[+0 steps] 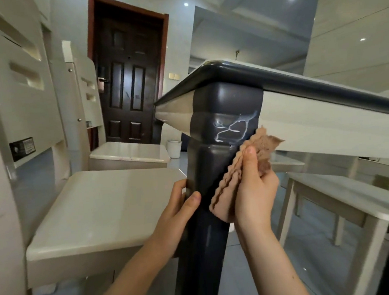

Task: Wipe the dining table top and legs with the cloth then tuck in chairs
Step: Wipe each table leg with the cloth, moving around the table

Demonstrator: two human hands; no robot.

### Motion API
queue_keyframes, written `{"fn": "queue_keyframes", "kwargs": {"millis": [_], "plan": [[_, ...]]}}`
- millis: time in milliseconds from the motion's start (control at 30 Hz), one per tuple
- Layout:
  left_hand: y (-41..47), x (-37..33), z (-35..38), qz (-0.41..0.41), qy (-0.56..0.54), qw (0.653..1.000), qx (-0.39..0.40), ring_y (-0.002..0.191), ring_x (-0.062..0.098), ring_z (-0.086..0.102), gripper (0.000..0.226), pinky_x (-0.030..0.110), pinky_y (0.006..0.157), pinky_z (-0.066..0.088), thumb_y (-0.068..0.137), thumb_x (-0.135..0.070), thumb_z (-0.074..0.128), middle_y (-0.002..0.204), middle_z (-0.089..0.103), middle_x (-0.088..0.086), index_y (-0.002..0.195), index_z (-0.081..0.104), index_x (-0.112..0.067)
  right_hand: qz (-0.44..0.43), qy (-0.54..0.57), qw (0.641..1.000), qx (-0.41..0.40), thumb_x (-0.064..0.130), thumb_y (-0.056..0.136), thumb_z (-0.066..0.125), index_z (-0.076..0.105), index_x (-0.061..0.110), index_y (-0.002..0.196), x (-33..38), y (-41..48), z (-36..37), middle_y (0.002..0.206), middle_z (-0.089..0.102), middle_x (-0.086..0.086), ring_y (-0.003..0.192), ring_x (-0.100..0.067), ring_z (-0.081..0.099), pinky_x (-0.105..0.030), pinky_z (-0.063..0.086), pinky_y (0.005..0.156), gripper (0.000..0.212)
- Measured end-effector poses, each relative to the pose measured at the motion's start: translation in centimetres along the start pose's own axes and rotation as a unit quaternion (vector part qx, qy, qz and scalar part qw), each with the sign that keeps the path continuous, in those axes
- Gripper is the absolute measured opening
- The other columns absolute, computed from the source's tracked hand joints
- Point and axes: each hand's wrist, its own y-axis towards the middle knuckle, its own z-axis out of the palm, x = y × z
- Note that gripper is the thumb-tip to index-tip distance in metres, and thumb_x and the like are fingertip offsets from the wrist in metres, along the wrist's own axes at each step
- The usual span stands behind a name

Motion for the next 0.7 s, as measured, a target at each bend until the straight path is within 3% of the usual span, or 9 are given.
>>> {"fn": "queue_keyframes", "kwargs": {"millis": [100,200,367,500,633,700], "plan": [[-0.1,-0.2,0.0,-0.001,-0.005,1.0,0.002,0.099,0.007,0.066,0.048,0.019,0.074,0.052,0.074,-0.058,0.056,0.106,0.067,-0.01,0.115,0.047,-0.035,0.008,-0.025,0.999,0.023,0.029,0.092,0.063,0.068,0.008,0.11,0.2,-0.4,0.3,0.101,0.075,-0.004,0.097,-0.015,0.071,-0.037,0.054,0.093,0.029],[-0.2,-0.3,0.0,0.004,-0.005,1.0,0.002,0.102,0.008,0.065,0.05,0.02,0.076,0.052,0.076,-0.058,0.055,0.111,0.066,-0.007,0.118,0.046,-0.032,-0.003,-0.013,1.0,0.012,0.027,0.095,0.059,0.069,0.004,0.102,0.2,-0.1,0.0,0.087,0.075,0.001,0.083,-0.009,0.071,-0.026,0.054,0.078,0.027],[-0.2,-0.2,0.0,0.006,0.01,1.0,0.003,0.107,0.01,0.063,0.055,0.028,0.085,0.051,0.074,-0.063,0.053,0.114,0.065,-0.008,0.119,0.045,-0.034,0.021,0.002,1.0,0.023,0.028,0.092,0.064,0.071,0.01,0.1,0.6,0.0,-0.2,0.089,0.077,0.001,0.089,-0.013,0.072,-0.026,0.057,0.082,0.021],[-0.2,-0.3,0.0,0.001,0.012,1.0,0.005,0.106,0.008,0.064,0.052,0.025,0.081,0.052,0.073,-0.063,0.053,0.113,0.066,-0.011,0.118,0.046,-0.038,-0.001,0.0,1.0,0.031,0.025,0.095,0.06,0.07,0.006,0.097,0.0,0.0,-0.5,0.086,0.076,-0.004,0.086,-0.018,0.072,-0.03,0.057,0.079,0.022],[-0.2,-0.4,-0.1,-0.008,-0.005,1.0,0.003,0.105,0.009,0.065,0.045,0.024,0.08,0.053,0.074,-0.06,0.056,0.11,0.067,-0.011,0.114,0.048,-0.04,-0.01,0.085,0.991,-0.099,0.022,0.102,0.046,0.051,0.008,0.067,0.6,-0.3,-0.8,0.047,0.058,0.003,0.042,-0.011,0.057,-0.024,0.048,0.047,0.038],[-0.2,-0.6,-0.2,-0.009,-0.001,1.0,0.008,0.105,0.01,0.065,0.045,0.026,0.082,0.053,0.074,-0.061,0.056,0.11,0.067,-0.011,0.113,0.048,-0.041,-0.058,0.097,0.981,-0.161,0.018,0.102,0.045,0.048,0.012,0.068,1.7,-0.3,-0.9,0.044,0.058,0.009,0.039,-0.002,0.055,-0.017,0.045,0.042,0.035]]}}
